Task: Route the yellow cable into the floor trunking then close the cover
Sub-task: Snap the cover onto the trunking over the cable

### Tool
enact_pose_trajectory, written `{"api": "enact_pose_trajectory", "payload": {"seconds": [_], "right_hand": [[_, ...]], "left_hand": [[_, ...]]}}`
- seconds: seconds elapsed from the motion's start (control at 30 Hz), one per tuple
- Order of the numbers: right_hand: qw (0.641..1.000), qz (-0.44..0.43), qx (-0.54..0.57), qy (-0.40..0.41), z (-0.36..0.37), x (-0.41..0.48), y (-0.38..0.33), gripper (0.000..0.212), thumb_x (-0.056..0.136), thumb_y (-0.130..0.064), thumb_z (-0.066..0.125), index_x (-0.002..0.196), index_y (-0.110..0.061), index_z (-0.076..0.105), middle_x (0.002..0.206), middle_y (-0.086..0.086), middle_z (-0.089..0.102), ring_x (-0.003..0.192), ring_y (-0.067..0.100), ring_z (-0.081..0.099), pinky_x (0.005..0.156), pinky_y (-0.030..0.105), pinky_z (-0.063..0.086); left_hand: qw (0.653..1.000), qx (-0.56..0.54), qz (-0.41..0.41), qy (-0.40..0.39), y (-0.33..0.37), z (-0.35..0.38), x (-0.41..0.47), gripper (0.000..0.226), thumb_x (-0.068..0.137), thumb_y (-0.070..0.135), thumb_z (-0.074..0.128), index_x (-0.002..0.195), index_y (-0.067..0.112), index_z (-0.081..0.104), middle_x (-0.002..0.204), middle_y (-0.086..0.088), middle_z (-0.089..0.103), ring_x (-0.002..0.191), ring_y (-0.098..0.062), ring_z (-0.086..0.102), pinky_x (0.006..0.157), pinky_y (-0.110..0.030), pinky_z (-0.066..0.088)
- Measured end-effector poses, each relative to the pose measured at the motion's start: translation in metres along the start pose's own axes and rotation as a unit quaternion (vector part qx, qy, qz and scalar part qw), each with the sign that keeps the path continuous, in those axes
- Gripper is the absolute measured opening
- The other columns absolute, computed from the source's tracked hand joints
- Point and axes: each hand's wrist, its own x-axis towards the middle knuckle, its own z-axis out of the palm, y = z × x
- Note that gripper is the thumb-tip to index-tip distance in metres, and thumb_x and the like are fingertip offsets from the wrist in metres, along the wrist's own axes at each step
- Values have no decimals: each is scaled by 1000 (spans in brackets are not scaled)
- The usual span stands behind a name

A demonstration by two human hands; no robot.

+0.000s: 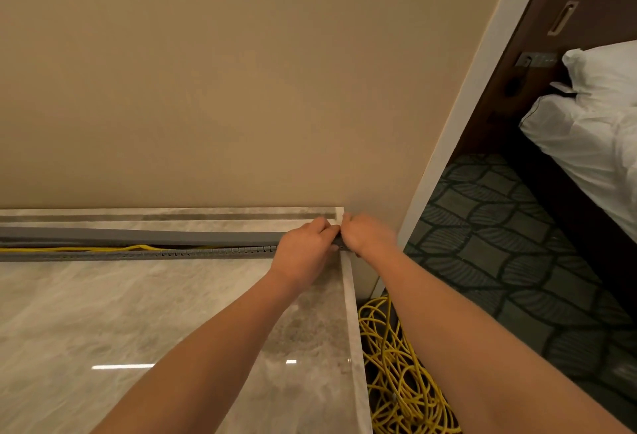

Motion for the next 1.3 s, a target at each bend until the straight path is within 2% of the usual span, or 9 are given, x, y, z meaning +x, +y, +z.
{"api": "enact_pose_trajectory", "payload": {"seconds": [0.13, 0.3, 0.5, 0.73, 0.87, 0.97, 1.13, 1.2, 1.3], "right_hand": [[998, -22, -27, 50, 7, 4, 5, 55, 100, -36, 21, 103, -7, 67, 110, 16, 68, 101, 32, 62, 73, 33, 38], [996, -27, -22, 82, 11, 3, 6, 54, 99, -36, 23, 93, -7, 68, 101, 15, 69, 90, 30, 62, 70, 31, 40], [995, -29, -21, 91, 11, 3, 6, 51, 99, -34, 26, 88, -8, 69, 94, 14, 70, 84, 29, 62, 67, 31, 39], [995, -26, 11, 95, 16, 3, 10, 44, 97, -36, 28, 74, -14, 59, 76, 8, 58, 71, 25, 53, 66, 31, 39], [997, -15, 27, 72, 12, 3, 8, 41, 96, -35, 30, 69, -15, 53, 76, 8, 56, 71, 25, 53, 65, 30, 37], [999, -4, 12, 45, 8, 0, 5, 43, 97, -37, 27, 82, -14, 59, 82, 8, 56, 76, 25, 54, 68, 31, 38], [991, -52, -76, 95, -3, -12, -3, 49, 100, -38, 28, 101, -9, 67, 98, 12, 66, 93, 30, 63, 73, 34, 42], [984, -97, -76, 131, -2, -21, -3, 40, 99, -35, 34, 102, -10, 66, 102, 13, 65, 94, 30, 61, 77, 36, 47], [983, -139, -50, 107, 2, -34, -8, 36, 98, -31, 36, 107, -13, 66, 112, 13, 62, 102, 29, 57, 92, 42, 46]], "left_hand": [[999, -7, -9, -31, -3, -2, 5, 51, 97, 36, 49, 143, 18, 37, 132, -3, 54, 114, -24, 58, 81, -37, 50], [996, 74, -2, -49, -3, 4, 3, 35, 103, 39, 33, 121, 13, 47, 120, -6, 57, 107, -26, 54, 90, -36, 40], [991, 129, 25, -37, -6, 16, 1, 33, 103, 36, 29, 115, 12, 47, 109, -7, 58, 94, -26, 56, 81, -35, 41], [988, 147, 40, 30, -6, 21, -3, 21, 89, 32, 61, 93, 12, 63, 81, -4, 65, 67, -22, 61, 61, -32, 47], [992, 124, 29, 13, -5, 17, -2, 29, 97, 36, 44, 103, 12, 58, 93, -6, 64, 79, -24, 61, 71, -34, 46], [995, 99, 21, -21, -5, 14, -1, 33, 101, 37, 34, 114, 12, 51, 106, -7, 60, 93, -26, 58, 81, -35, 43], [994, 60, 48, -73, -14, 0, 2, 44, 100, 36, 41, 136, 12, 40, 130, -9, 55, 117, -27, 54, 98, -37, 40], [994, 73, 24, -76, -20, -7, -3, 52, 99, 39, 43, 142, 12, 35, 137, -9, 52, 124, -27, 50, 105, -37, 35], [995, 74, -23, -69, -33, -14, -18, 57, 98, 41, 44, 145, 12, 31, 143, -9, 48, 129, -27, 45, 113, -38, 28]]}}
